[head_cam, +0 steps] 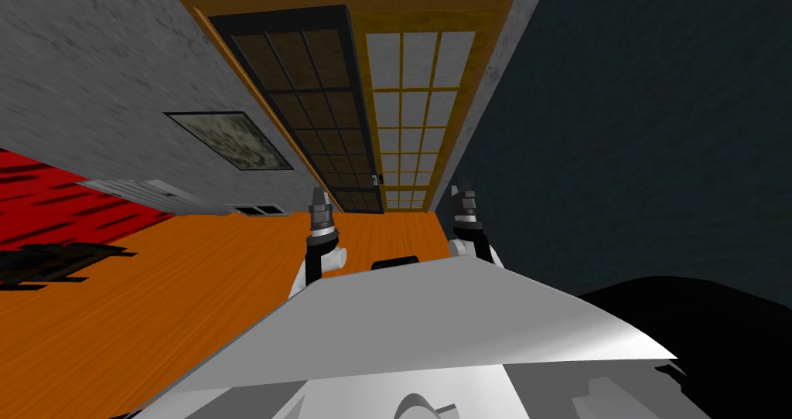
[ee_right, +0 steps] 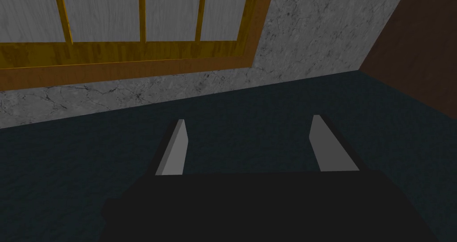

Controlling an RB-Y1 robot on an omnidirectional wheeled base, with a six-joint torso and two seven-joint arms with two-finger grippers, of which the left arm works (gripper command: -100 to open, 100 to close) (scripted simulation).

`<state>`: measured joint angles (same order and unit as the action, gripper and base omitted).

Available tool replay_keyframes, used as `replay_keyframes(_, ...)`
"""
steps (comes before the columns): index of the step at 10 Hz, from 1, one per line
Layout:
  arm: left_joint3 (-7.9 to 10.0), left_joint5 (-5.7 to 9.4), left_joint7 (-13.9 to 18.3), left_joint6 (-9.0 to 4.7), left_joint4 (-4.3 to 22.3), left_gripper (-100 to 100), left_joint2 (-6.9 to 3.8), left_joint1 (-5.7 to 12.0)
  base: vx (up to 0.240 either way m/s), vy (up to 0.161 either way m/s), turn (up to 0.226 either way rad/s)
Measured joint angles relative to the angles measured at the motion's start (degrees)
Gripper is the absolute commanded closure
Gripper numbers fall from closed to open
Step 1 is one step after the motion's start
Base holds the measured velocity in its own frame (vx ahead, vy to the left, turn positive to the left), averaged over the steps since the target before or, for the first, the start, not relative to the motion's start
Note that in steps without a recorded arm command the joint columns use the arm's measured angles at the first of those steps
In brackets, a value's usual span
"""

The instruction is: Pull the door open

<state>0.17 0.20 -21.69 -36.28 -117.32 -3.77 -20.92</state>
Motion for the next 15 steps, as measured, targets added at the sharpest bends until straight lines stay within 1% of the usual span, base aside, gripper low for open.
replay_keyframes(1,0.25,-0.25,-0.97,-0.17,1.53,-100,-0.13,0.75,0.101,0.009,-0.013)
replay_keyframes(3,0.75,-0.65,-2.71,-0.19,3.73,-100,-0.59,1.41,0.096,0.007,-0.012)
replay_keyframes(5,1.06,-1.26,-4.82,-1.05,7.3,-100,-0.7,2.54,0.111,-0.003,-0.014)
replay_keyframes(6,1.21,-1.51,-5.78,-1.21,8.25,-100,-0.89,2.51,0.097,-0.002,-0.012)
replay_keyframes(8,1.43,-2.19,-8.0,-1.17,10.71,-100,-0.93,3.38,0.1,-0.011,-0.012)
replay_keyframes(10,1.92,-2.7,-10.05,-1.81,13.83,-100,-1.24,4.31,0.091,0.006,-0.013)
replay_keyframes(11,2.06,-3.08,-11.28,-2.23,15.8,-100,-1.16,5.08,0.1,0.007,-0.021)
replay_keyframes(12,2.29,-3.37,-12.42,-2.3,17.43,-100,-1.27,5.73,0.092,-0.006,-0.015)
replay_keyframes(13,2.34,-3.75,-13.6,-2.55,18.89,-100,-1.2,5.93,0.095,0.007,-0.009)
replay_keyframes(15,2.95,-4.2,-15.58,-3.09,21.88,-100,-1.69,6.71,0.105,0.002,-0.014)
